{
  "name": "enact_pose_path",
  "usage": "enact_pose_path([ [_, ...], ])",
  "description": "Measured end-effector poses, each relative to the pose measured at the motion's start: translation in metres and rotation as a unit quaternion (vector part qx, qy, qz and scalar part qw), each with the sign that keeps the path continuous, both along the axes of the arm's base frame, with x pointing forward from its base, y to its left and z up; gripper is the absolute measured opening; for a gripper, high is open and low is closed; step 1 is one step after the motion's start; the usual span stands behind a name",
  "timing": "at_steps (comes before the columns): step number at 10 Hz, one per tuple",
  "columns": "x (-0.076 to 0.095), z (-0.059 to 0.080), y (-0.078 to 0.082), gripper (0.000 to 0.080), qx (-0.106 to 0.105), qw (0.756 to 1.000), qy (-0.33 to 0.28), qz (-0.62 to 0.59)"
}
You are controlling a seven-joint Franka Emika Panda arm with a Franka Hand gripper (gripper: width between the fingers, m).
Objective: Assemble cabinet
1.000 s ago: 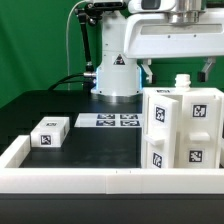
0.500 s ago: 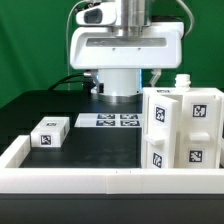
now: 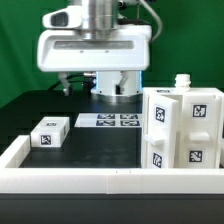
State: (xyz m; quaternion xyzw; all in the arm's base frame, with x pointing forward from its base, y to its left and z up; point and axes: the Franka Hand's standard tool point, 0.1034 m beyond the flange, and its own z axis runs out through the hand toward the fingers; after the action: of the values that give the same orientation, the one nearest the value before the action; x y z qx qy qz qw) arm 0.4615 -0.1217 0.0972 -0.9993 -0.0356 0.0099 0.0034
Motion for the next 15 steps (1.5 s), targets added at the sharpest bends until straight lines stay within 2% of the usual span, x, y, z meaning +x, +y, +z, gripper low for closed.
enact_pose_path([
  [2, -0.017, -0.014, -0.038, 0.0797, 0.001, 1.0, 0.01, 0.011],
  [5, -0.031, -0.032, -0.077, 0.0797, -0.009, 1.0, 0.014, 0.009],
  [9, -0.038, -0.052, -0.072, 0.0797, -0.011, 1.0, 0.026, 0.014],
  [13, -0.036, -0.065, -0.051, 0.0797, -0.013, 0.999, 0.033, 0.019],
  [15, -0.038, -0.075, -0.052, 0.0797, -0.018, 0.999, 0.034, 0.022],
])
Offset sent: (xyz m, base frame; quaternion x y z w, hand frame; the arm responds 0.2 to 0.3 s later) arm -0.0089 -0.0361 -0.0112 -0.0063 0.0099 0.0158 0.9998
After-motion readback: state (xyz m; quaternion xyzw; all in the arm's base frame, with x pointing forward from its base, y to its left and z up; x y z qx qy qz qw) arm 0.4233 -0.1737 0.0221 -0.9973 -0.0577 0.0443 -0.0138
